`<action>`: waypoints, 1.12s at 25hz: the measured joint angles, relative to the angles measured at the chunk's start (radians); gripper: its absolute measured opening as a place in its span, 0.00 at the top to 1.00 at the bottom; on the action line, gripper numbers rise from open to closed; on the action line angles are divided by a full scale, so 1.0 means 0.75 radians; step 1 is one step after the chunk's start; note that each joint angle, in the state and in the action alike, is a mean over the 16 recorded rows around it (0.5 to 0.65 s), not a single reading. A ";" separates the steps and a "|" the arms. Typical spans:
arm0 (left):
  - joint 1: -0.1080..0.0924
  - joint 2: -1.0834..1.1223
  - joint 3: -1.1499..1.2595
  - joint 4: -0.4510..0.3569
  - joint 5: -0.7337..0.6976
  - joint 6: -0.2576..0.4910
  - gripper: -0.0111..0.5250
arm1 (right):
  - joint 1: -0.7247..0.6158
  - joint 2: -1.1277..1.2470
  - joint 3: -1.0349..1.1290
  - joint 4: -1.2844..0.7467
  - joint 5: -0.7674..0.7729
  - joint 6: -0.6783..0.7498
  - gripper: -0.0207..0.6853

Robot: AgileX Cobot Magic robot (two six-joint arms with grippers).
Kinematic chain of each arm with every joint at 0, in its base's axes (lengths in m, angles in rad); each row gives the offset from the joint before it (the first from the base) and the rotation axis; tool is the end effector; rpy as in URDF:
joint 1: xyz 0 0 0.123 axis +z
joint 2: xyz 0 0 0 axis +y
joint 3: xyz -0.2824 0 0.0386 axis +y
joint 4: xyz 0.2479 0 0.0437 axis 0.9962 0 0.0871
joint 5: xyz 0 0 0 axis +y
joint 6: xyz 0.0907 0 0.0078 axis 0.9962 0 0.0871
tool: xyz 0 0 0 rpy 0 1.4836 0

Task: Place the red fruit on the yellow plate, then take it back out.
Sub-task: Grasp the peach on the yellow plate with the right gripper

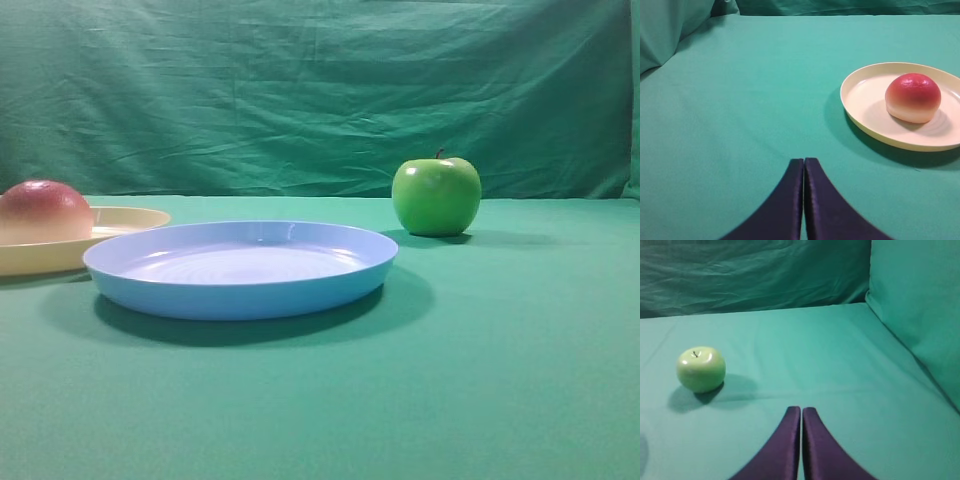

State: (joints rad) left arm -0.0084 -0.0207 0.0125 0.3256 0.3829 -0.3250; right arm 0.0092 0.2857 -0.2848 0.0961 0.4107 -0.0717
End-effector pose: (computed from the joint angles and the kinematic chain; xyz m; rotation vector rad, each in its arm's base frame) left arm 0.0516 0.0105 0.1773 -0.0959 1.8364 0.0892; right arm 0.0741 0.0042 0.2541 -0.0193 1.8935 0.0538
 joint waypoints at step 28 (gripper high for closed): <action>0.000 0.000 0.000 0.000 0.000 0.000 0.98 | 0.144 1.292 -0.821 1.176 0.636 -1.172 0.97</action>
State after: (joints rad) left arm -0.0084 -0.0207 0.0125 0.3256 0.3829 -0.3250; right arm 0.1172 1.2547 -0.9005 0.9781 0.8880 -0.9509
